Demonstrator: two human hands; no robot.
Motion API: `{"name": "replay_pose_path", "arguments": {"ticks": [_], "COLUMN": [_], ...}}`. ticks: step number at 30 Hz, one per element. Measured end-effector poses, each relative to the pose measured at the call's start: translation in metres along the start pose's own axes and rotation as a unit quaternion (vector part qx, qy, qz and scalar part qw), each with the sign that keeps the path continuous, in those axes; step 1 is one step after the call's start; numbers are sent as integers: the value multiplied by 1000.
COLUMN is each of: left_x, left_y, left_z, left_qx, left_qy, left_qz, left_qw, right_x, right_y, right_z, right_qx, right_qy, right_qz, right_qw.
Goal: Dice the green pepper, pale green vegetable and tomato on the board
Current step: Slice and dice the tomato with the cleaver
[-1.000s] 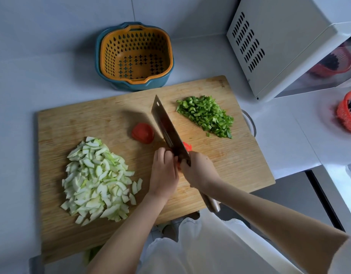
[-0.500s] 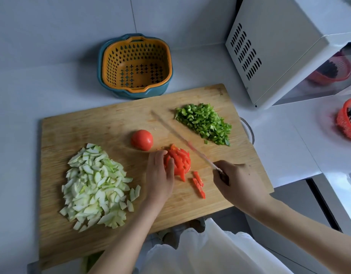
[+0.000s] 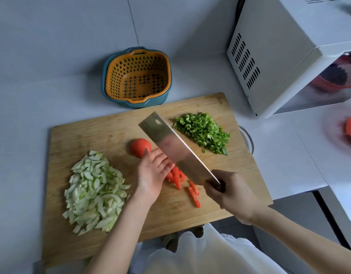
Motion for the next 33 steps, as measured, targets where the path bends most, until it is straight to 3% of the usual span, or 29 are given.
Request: {"name": "replay_pose_path", "arguments": {"ticks": [5, 9, 13, 17, 22, 25, 27, 29, 33], "left_x": [4, 2, -2, -3, 7, 13, 15, 15, -2], "left_y": [15, 29, 27, 22, 20, 19, 16, 13, 24], "left_z": [-7, -13, -13, -10, -12, -15, -15, -13, -10], "left_qx": [-67, -99, -74, -30, 21, 82, 114, 106, 79], "left_qy": [-89, -142, -173, -161, -139, -82, -9, 33, 26], "left_qz": [2, -15, 1, 23, 56, 187, 389, 585, 752], "left_qw": [994, 985, 982, 986, 988, 976, 914, 804, 654], "right_x": [0, 4, 5, 6, 6, 8, 7, 7, 7], "right_y": [-11, -6, 0, 0, -6, -14, -20, -25, -30], "right_z": [17, 23, 30, 37, 39, 36, 33, 30, 24], "right_qx": [-119, -158, -156, -135, -88, -61, -54, -50, -52], "right_qy": [128, 181, 226, 247, 269, 280, 285, 286, 286], "right_qz": [233, 310, 376, 390, 356, 320, 295, 272, 230], "right_qw": [957, 920, 885, 877, 891, 903, 910, 917, 929]}}
Point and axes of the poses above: each hand's wrist, its own z-axis towards the middle knuckle, its own y-axis out of the palm, x = y × z, the point moved 1 cm from there along z, towards the middle knuckle, and after that the axes turned 8 degrees about -z, right-handed, at the moved point
